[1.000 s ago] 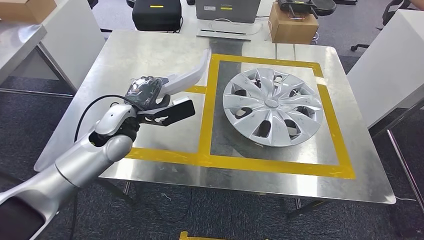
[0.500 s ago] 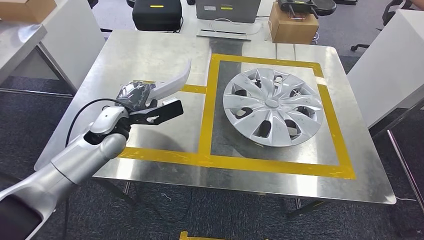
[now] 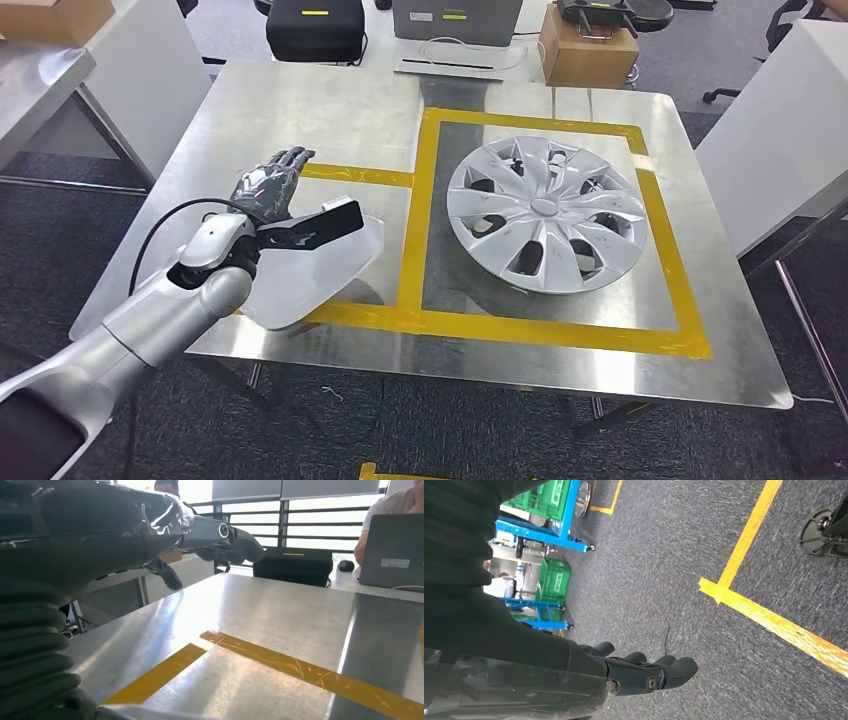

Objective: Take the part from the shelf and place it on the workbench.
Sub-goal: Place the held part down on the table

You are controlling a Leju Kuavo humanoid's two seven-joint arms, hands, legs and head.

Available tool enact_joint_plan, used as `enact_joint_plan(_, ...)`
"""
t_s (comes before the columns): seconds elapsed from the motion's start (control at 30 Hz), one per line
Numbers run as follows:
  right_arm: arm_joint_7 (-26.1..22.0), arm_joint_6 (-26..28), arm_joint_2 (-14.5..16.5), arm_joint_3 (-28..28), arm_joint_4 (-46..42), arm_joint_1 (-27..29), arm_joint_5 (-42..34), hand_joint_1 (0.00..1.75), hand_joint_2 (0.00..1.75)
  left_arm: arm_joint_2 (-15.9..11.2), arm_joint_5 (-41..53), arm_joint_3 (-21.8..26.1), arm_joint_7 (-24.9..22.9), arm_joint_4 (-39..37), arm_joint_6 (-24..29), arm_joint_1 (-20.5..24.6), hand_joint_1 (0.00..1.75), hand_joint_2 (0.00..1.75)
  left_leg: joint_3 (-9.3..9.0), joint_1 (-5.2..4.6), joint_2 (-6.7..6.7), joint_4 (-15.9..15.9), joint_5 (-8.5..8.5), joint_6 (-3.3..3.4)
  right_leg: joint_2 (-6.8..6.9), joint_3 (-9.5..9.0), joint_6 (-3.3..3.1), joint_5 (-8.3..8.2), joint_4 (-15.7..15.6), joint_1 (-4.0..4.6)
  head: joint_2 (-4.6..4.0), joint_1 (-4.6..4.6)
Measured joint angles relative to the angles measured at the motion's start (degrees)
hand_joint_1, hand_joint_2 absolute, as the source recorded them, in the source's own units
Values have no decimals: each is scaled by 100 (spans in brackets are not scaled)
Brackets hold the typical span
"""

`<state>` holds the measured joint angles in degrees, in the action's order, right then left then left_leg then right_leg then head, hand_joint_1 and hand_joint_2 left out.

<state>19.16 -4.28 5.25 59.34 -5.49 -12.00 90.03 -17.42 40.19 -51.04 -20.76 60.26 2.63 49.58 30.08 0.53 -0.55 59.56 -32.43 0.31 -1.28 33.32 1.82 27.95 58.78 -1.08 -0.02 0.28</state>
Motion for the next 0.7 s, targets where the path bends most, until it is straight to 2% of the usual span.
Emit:
enact_joint_plan(0.4, 1, -22, 0, 0, 1, 10, 0, 0, 175, -57, -5, 82, -118, 13, -8, 13, 0, 0, 0, 0, -4, 0, 0, 0, 3, -2, 0, 0, 4, 0, 0, 0)
enact_joint_plan(0.5, 1, -32, 0, 1, 0, 14, -1, 0, 175, -130, -44, 141, -273, 51, -39, 20, 0, 0, 1, 1, 9, 0, 0, 0, 2, -2, 0, 0, 7, 0, 0, 0)
enact_joint_plan(0.6, -10, -33, 3, 3, 0, 54, -8, 0, 175, -404, -224, 257, -623, 258, -197, 24, 0, 0, -1, 4, 46, -1, 0, -1, -5, -2, -1, 0, 15, -1, 0, 0)
enact_joint_plan(0.7, -47, -23, 7, 4, 2, 144, -48, 0, 175, -903, -465, 500, -1011, 613, -405, 12, 0, 0, -2, 10, 97, -5, -5, -7, -24, 0, -2, 1, 26, 0, 0, -1)
